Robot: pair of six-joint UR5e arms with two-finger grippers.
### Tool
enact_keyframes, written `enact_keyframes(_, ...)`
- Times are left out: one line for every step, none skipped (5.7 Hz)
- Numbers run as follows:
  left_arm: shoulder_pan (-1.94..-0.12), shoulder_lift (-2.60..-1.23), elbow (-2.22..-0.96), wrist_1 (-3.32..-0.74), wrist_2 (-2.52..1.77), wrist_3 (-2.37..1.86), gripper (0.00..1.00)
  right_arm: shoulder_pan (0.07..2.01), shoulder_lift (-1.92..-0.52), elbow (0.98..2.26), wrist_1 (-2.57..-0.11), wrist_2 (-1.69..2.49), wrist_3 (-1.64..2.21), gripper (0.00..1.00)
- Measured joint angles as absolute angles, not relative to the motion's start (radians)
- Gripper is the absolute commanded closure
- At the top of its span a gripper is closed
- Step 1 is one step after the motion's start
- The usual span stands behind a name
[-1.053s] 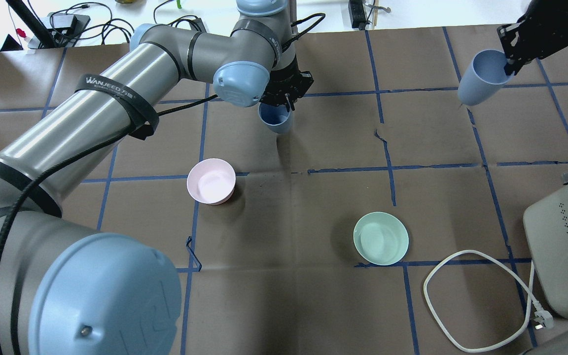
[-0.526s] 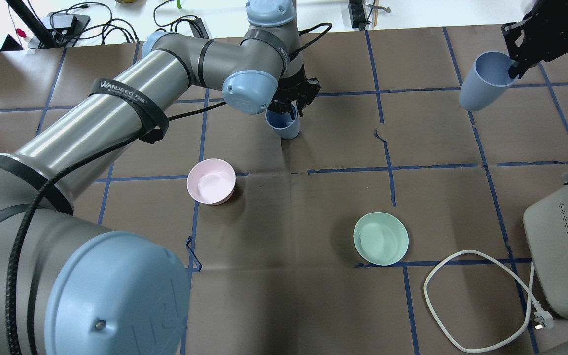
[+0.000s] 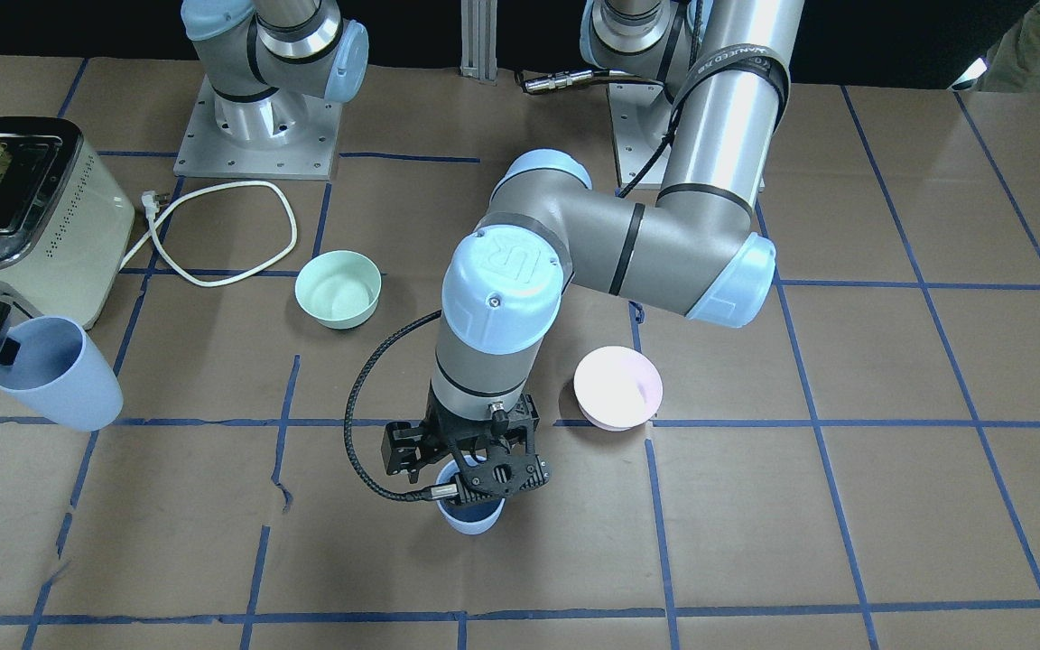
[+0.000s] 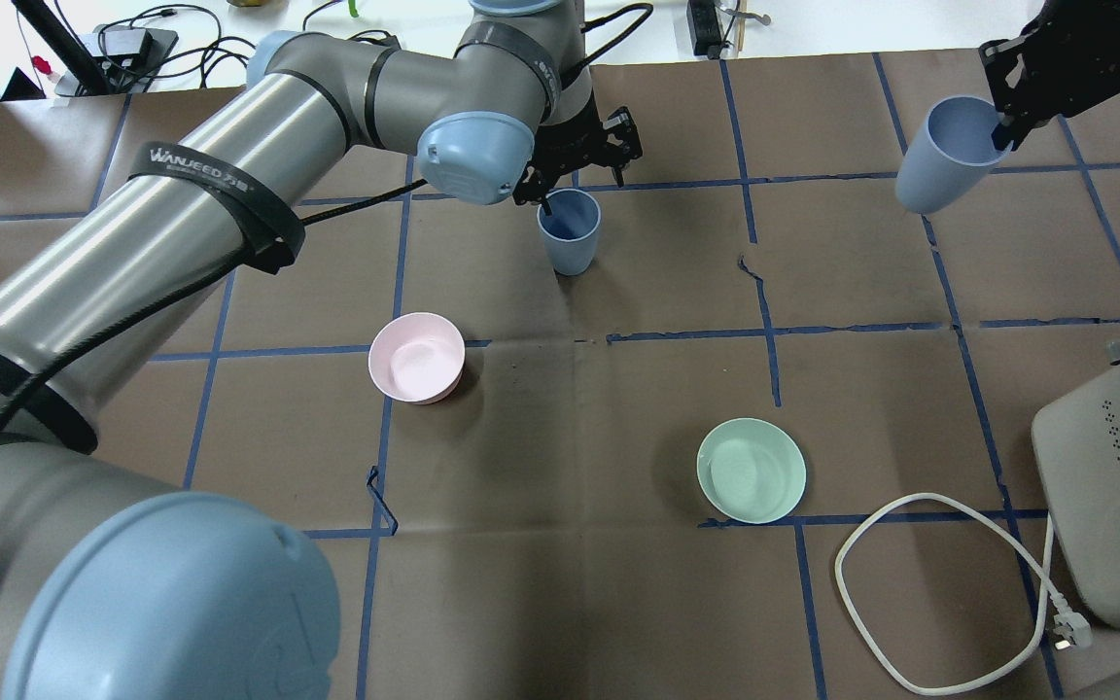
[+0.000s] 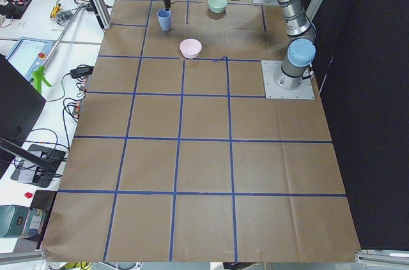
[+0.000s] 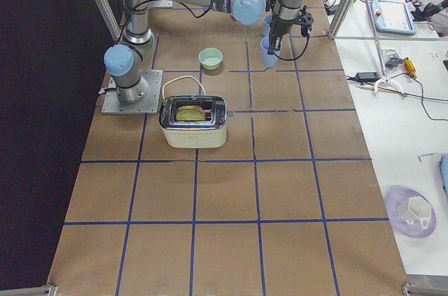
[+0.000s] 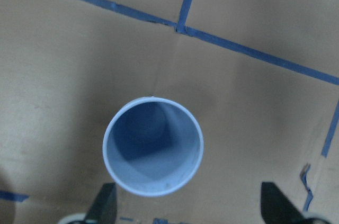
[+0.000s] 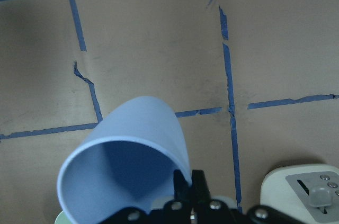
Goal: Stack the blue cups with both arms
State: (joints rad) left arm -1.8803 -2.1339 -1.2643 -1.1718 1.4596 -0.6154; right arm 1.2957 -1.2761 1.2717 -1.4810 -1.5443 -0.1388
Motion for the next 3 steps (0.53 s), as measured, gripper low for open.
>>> enact_keyframes(-1.851,-2.065,-1.265,-1.267,1.447,-0.577,0.01,1.338,-1.270,1.265,-1.507,-1.544,-0.086,0.92)
enact_keyframes(-1.821,-1.992,-1.270,-1.377,1.443,-0.508,0.01,1.401,-1.249,1.238,-1.526,-1.545,0.000,0.92)
enact_keyframes(-1.795,-1.927,-1.281,-1.458,1.447,-0.427,0.01,1.487,-1.200,1.184,-1.533,-1.545,0.125,0.92)
